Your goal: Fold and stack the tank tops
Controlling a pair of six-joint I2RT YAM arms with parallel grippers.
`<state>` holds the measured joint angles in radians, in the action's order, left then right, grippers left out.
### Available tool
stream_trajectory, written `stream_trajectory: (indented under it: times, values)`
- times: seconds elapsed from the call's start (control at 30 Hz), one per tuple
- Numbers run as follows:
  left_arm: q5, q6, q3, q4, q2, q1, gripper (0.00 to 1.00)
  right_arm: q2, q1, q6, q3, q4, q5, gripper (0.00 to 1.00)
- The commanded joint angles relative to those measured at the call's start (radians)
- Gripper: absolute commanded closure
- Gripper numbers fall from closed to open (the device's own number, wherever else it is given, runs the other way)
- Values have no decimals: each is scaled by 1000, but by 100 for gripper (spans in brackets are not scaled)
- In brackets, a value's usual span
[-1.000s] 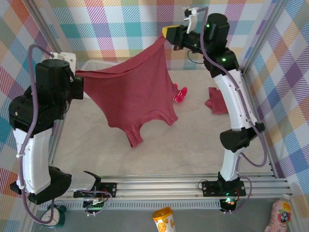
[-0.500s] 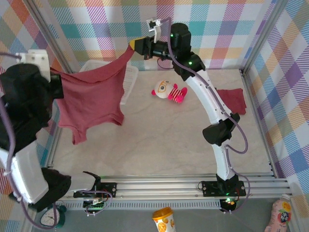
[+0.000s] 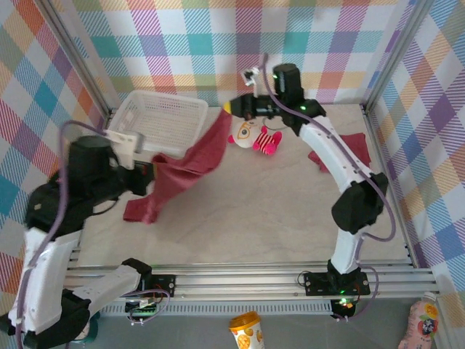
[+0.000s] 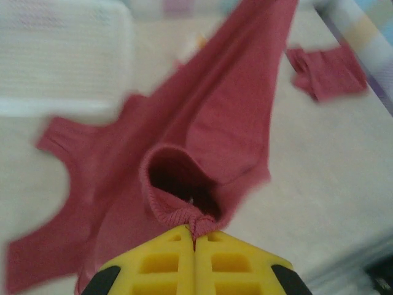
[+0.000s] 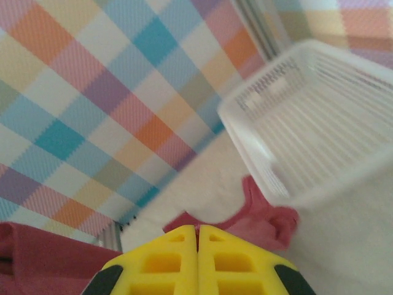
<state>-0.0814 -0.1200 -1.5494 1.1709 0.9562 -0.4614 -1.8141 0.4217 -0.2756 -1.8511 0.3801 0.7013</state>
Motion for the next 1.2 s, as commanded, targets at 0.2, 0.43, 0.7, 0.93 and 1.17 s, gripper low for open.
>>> stream_trajectory:
  times: [0.2,0.43,0.7,0.93,1.17]
  values:
    - [47,-255,275,-491,247,-546,100,189,-247,281,396,185,-92,100]
    - [-146,-235,128,-647,647,-696,100,189,-375,366,518,203,-248,100]
    - [-382,-173,-20,-678,909,-739,100,142,-431,464,538,202,-349,100]
    - [-454,-132,-5,-635,984,-759,100,44,-455,504,468,193,-403,100]
    - [-522,-54,-124,-578,1135,-752,100,-50,-451,517,441,176,-455,100]
